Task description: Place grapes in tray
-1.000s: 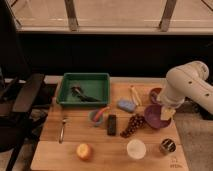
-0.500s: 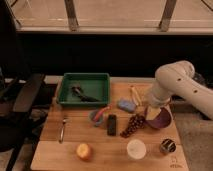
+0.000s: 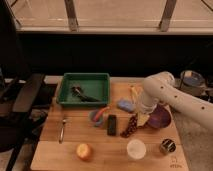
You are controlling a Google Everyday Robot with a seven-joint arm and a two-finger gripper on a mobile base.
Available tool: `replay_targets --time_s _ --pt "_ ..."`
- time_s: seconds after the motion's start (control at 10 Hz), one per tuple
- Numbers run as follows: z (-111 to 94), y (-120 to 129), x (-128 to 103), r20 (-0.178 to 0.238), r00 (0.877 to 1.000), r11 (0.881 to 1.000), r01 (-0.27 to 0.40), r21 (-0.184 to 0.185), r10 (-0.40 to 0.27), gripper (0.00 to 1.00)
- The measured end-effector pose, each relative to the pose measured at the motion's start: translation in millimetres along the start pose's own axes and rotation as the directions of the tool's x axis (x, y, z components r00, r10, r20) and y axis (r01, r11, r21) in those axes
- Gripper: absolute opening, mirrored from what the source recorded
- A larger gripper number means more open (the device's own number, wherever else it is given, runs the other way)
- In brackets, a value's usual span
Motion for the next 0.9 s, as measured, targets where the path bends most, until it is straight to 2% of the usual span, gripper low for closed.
replay_targets --time_s 0.3,0.6,0.7,0.9 --pt "39.2 -3.9 1.3 0.053 0.999 0.998 -0.006 -0.058 0.009 0.65" --pt "68.9 -1.7 -1.5 0.057 0.998 0.991 0.010 -0.134 -0.003 0.64" --pt "82.1 -0.4 3.8 0.048 0.999 0.986 -0.004 -0.169 0.012 0.56" --pt "87.6 0.6 6.1 0.041 0.999 0.983 -0.011 -0.184 0.019 0.39"
